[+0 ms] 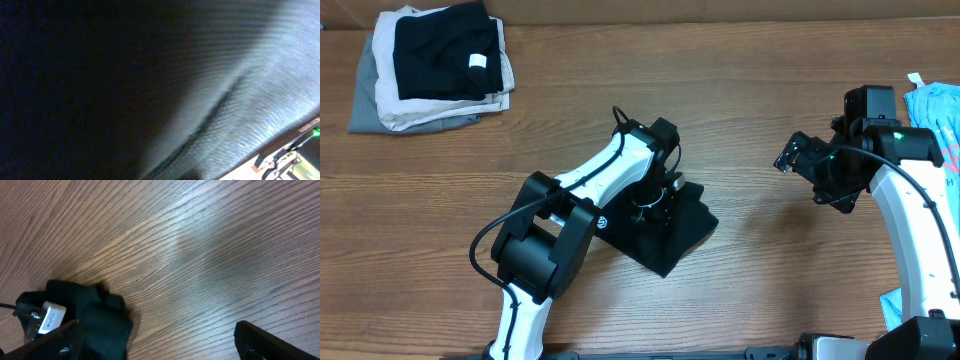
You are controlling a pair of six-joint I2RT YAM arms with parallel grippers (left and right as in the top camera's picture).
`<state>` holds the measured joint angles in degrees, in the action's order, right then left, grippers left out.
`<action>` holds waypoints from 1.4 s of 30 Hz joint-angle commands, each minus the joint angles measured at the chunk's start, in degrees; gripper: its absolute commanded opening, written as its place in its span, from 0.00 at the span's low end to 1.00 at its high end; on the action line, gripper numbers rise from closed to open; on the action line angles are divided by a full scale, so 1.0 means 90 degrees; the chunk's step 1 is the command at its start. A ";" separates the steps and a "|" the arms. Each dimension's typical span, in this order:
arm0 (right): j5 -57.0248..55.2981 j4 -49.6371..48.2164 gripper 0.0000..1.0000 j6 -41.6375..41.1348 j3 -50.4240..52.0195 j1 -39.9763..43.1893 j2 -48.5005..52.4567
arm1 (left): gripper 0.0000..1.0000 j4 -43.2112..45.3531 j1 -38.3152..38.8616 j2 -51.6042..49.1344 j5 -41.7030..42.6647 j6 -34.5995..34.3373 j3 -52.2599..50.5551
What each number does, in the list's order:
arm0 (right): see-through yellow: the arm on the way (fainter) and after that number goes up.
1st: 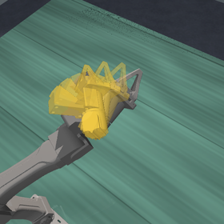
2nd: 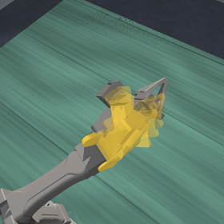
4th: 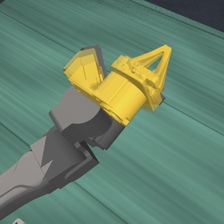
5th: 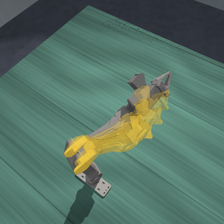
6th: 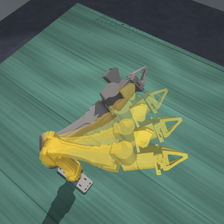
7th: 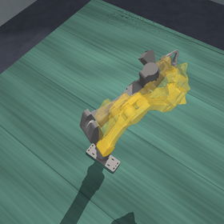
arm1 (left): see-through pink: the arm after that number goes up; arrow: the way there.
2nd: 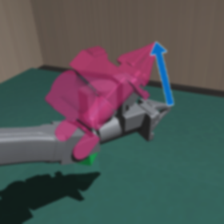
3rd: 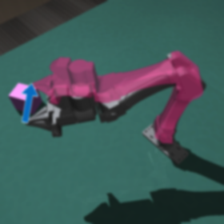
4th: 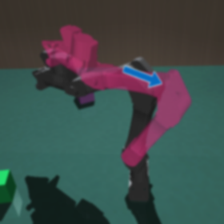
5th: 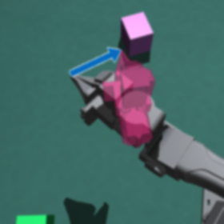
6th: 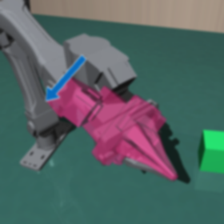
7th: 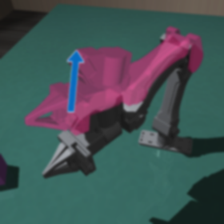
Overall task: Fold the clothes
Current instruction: 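Grasp the folded black bundle with the left gripper and lift it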
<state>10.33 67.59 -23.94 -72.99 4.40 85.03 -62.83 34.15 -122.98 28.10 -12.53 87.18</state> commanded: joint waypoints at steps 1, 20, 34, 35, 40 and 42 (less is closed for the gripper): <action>0.0049 0.0005 1.00 0.0005 0.0027 -0.0029 0.0019 | 0.04 0.0119 0.0041 0.0134 0.0321 0.0444 0.0245; 0.0024 -0.0032 1.00 0.0046 0.0027 -0.0029 0.0019 | 1.00 -0.1613 -0.2395 0.0129 -0.0267 0.1712 0.3055; 0.0027 -0.0333 1.00 0.0044 0.0027 -0.0029 0.0019 | 1.00 -0.1163 -0.3558 0.0126 0.2290 0.3415 0.0561; 0.0027 -0.0330 1.00 0.0044 0.0027 -0.0029 0.0019 | 1.00 -0.1030 -0.3551 0.0126 0.2334 0.3405 0.0403; 0.0027 -0.0316 1.00 0.0044 0.0027 -0.0029 0.0019 | 1.00 -0.0163 -0.3439 0.0124 0.2392 0.3072 -0.0335; 0.0027 -0.0318 1.00 0.0041 0.0027 -0.0029 0.0019 | 1.00 0.0066 -0.3337 0.0124 0.2392 0.2975 -0.0527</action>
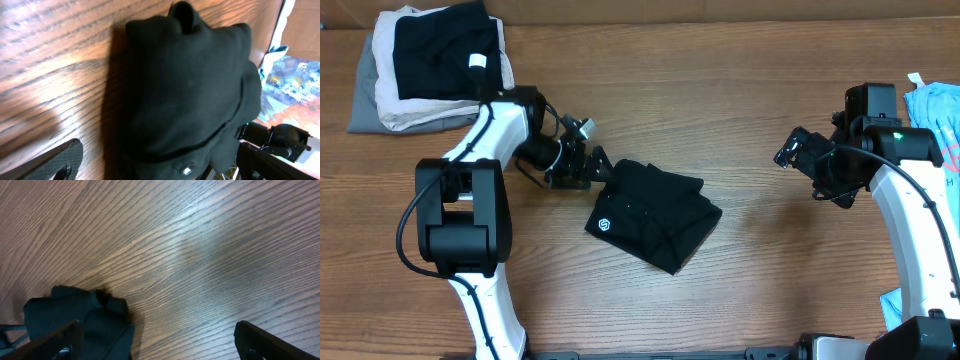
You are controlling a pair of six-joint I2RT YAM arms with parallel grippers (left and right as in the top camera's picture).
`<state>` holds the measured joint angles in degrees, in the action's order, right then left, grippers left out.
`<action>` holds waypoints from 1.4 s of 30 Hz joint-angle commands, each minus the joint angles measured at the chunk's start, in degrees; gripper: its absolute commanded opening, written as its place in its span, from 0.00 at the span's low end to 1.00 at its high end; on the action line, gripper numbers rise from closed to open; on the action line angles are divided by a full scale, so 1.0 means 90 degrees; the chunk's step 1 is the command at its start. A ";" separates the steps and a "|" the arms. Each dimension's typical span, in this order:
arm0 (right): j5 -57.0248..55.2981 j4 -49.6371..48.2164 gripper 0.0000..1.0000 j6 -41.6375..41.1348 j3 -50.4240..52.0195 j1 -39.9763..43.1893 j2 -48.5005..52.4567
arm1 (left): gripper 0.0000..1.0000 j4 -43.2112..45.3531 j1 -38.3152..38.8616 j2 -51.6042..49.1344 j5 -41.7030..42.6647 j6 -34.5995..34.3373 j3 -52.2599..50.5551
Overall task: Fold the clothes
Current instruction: 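Grasp the folded black bundle with the left gripper and lift it, then place the bundle on the clothes stack at back left with the left gripper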
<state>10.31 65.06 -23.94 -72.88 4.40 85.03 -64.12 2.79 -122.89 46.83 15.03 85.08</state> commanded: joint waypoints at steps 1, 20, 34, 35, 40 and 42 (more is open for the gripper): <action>0.0029 -0.0041 1.00 0.0039 0.0015 -0.0029 0.0019 | 1.00 0.0308 0.0211 0.0112 0.0311 -0.0180 -0.0364; 0.0032 0.0075 1.00 0.0000 0.0015 -0.0029 0.0019 | 0.10 0.1163 0.1401 0.0032 0.0177 -0.1719 -0.0459; 0.0027 0.0233 1.00 0.0017 0.0015 -0.0029 0.0019 | 0.04 0.1282 0.0933 0.0034 -0.2210 -0.2307 0.1166; 0.0027 0.0231 1.00 0.0022 0.0015 -0.0029 0.0019 | 0.04 0.1309 0.0860 0.0034 -0.2460 -0.2280 0.1324; 0.0027 0.0226 1.00 0.0022 0.0015 -0.0029 0.0019 | 0.04 0.1673 0.0403 0.0034 -0.3128 -0.1882 0.2006; 0.0029 0.0233 1.00 0.0022 0.0015 -0.0029 0.0019 | 0.04 0.2059 0.0214 0.0034 -0.3211 -0.1503 0.2081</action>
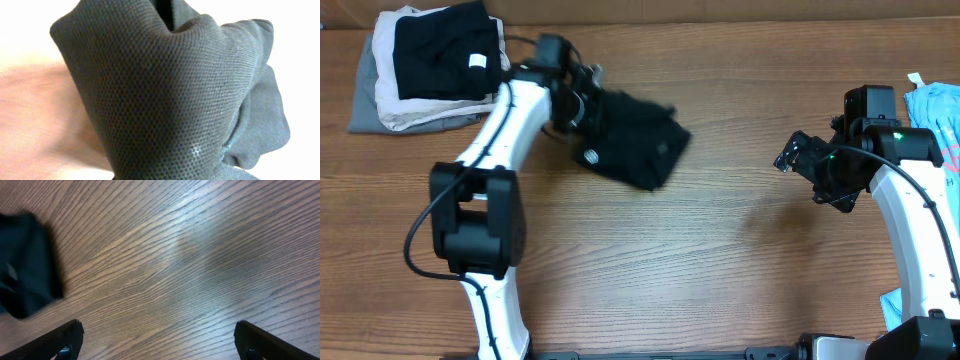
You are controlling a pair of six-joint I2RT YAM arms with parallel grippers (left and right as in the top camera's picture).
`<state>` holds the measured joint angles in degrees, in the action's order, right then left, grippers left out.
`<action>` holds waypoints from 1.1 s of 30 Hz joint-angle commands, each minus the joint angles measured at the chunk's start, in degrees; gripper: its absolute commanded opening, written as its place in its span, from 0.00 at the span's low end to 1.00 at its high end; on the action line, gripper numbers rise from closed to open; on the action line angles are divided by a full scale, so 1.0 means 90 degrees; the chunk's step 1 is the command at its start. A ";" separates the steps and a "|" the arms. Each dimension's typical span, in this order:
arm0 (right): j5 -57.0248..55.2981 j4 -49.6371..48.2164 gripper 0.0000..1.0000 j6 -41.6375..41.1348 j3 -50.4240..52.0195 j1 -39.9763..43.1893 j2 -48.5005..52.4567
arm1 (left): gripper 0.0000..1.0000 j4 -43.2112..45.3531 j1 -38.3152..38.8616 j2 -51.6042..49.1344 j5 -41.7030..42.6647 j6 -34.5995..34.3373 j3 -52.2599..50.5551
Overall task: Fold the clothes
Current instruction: 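Place the bundle on the clothes stack at back left with the left gripper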
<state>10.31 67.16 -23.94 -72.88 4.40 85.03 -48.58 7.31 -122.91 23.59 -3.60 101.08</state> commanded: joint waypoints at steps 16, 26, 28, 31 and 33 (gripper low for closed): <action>0.0032 0.0192 1.00 0.0017 0.0015 -0.0029 0.0019 | 0.04 0.1569 -0.1739 0.0036 -0.1671 0.0634 0.1763; 0.0032 0.0245 1.00 0.0019 0.0015 -0.0029 0.0019 | 0.04 0.1443 -0.2254 0.0034 -0.1693 0.0109 0.2198; 0.0032 0.0243 1.00 0.0017 0.0015 -0.0029 0.0019 | 0.04 0.1486 -0.2344 0.0029 -0.1705 0.0015 0.2198; 0.0032 0.0257 1.00 0.0017 0.0015 -0.0029 0.0019 | 0.04 0.1622 -0.2409 -0.0002 -0.1892 0.0017 0.2198; 0.0032 0.0291 1.00 0.0019 0.0015 -0.0029 0.0019 | 0.04 0.1749 -0.2460 -0.0066 -0.2106 0.0022 0.2198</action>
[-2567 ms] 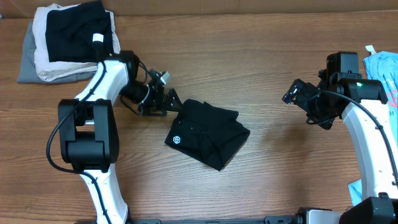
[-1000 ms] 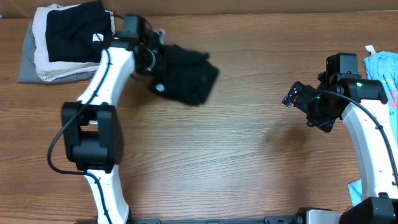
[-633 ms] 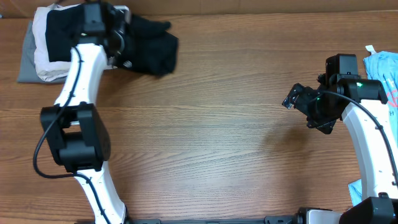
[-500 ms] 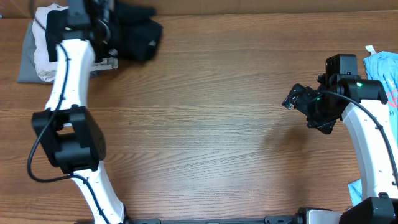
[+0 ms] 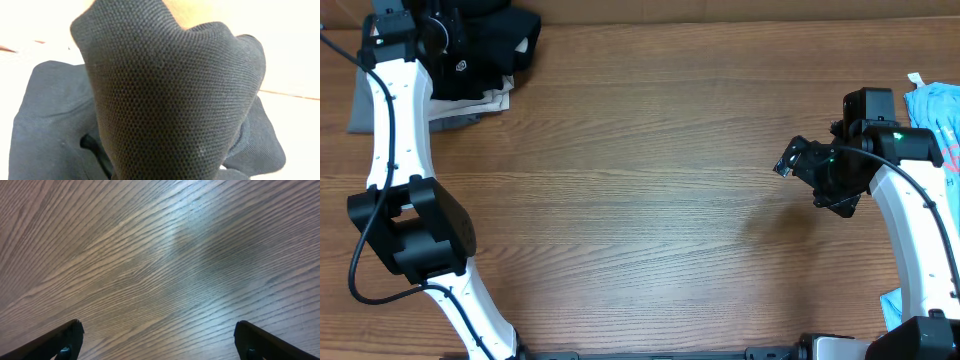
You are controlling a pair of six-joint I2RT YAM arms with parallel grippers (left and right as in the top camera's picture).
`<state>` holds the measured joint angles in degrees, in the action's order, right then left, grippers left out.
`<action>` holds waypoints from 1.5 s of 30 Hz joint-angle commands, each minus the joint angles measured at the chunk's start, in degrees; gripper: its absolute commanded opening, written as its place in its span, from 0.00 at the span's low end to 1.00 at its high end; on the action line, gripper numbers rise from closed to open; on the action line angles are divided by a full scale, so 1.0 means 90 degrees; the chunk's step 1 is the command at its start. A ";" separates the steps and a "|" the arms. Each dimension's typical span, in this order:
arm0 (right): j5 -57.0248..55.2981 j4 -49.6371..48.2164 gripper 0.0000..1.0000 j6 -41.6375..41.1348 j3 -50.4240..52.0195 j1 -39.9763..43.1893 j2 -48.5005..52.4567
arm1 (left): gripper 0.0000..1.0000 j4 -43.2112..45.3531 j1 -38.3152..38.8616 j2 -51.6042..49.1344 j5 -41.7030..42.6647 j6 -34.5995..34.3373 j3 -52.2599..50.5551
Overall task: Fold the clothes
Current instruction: 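Place the bundle on the clothes stack at back left with the left gripper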
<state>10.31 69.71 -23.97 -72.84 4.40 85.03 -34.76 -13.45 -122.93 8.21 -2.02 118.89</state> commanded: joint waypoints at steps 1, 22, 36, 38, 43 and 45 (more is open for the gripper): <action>0.0032 0.0032 1.00 0.0022 0.0010 -0.0029 0.0019 | 0.05 0.0255 -0.0177 -0.0129 -0.0486 -0.0148 0.0219; 0.0029 0.0386 1.00 -0.0002 0.0010 -0.0029 0.0019 | 0.91 0.1372 -0.1064 -0.1239 -0.3164 0.0323 0.0503; 0.0032 0.0148 1.00 -0.0170 0.0010 -0.0029 0.0019 | 0.69 0.0590 -0.0935 -0.1010 -0.0376 -0.0933 0.1664; 0.0032 0.0155 1.00 -0.0170 0.0010 -0.0029 0.0019 | 0.54 0.0568 -0.0838 -0.1207 -0.0364 -0.1071 0.1659; 0.0032 0.0211 1.00 -0.0168 0.0010 -0.0029 0.0019 | 0.45 0.0787 -0.0607 -0.1945 -0.0466 -0.1081 0.1656; 0.0034 0.0192 1.00 -0.0170 0.0010 -0.0029 0.0019 | 0.44 0.0913 -0.0554 -0.2288 -0.0457 -0.1086 0.1656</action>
<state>10.28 71.59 -25.28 -72.82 4.40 85.03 -27.18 -19.46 -137.40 2.26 -10.44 133.51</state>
